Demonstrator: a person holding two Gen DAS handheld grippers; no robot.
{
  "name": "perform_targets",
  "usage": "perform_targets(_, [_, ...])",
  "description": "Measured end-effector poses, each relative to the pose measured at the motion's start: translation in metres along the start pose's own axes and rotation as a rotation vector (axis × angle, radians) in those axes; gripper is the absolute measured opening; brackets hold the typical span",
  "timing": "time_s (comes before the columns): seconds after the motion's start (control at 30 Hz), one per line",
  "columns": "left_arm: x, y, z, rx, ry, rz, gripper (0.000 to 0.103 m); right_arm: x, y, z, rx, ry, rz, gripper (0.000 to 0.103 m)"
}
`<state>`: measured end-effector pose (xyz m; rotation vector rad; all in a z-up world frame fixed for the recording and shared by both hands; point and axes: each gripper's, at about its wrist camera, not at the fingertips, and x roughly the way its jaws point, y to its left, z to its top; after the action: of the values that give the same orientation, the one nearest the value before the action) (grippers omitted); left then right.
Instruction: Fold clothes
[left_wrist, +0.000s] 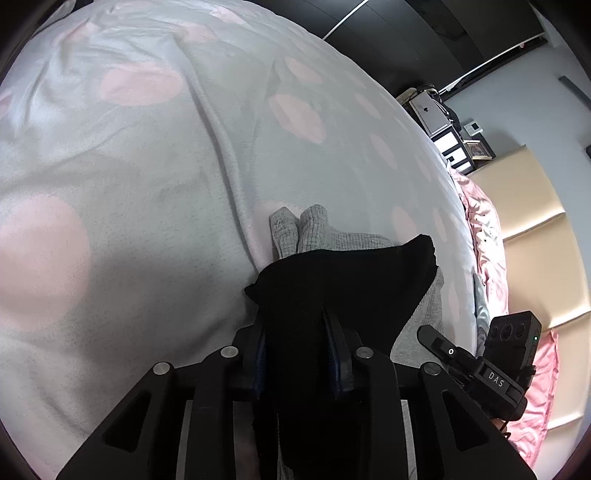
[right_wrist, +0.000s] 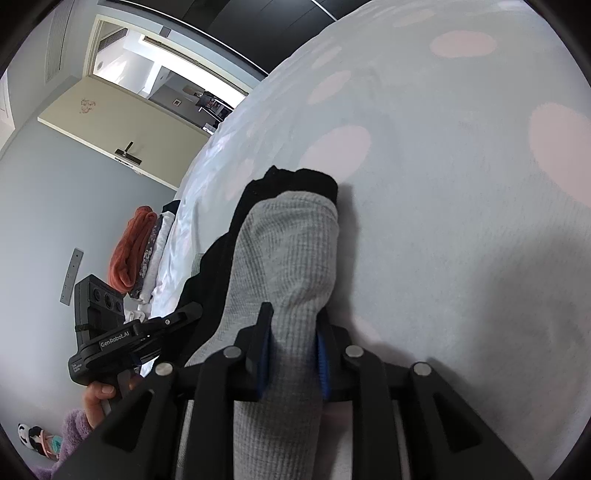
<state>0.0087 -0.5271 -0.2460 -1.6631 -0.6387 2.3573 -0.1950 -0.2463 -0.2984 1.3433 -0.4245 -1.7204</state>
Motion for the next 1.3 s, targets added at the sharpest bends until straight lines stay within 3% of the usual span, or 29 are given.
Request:
perform_targets(0.13, [-0.001, -0.005, -0.001, 0.021, -0.010, 0.013, 0.027, 0.001, -0.002, 0.000, 0.016, -0.005, 0.014, 0.022])
perform_targets(0.4, [-0.020, -0.024, 0.000, 0.092, -0.061, 0.006, 0.020, -0.012, 0.027, -0.003, -0.091, -0.076, -0.061, 0.013])
perform_targets(0.7, [-0.093, -0.037, -0.018, 0.115, -0.166, -0.081, 0.019, -0.057, 0.115, -0.013, -0.271, -0.155, -0.148, 0.012])
perform_targets(0.87, [-0.161, -0.027, -0.021, 0.056, -0.285, -0.145, 0.018, -0.073, 0.183, -0.008, -0.380, -0.179, -0.155, 0.012])
perform_targets(0.97, [-0.207, -0.019, -0.020, 0.056, -0.356, -0.143, 0.018, -0.071, 0.239, 0.000, -0.483, -0.179, -0.151, 0.012])
perform_targets(1.13, [-0.292, 0.012, -0.014, 0.054, -0.465, -0.071, 0.018, -0.045, 0.337, 0.007, -0.645, -0.139, -0.095, 0.012])
perform_targets(1.3, [-0.384, 0.056, -0.005, 0.012, -0.559, 0.039, 0.018, 0.012, 0.442, 0.004, -0.794, -0.063, -0.012, 0.011])
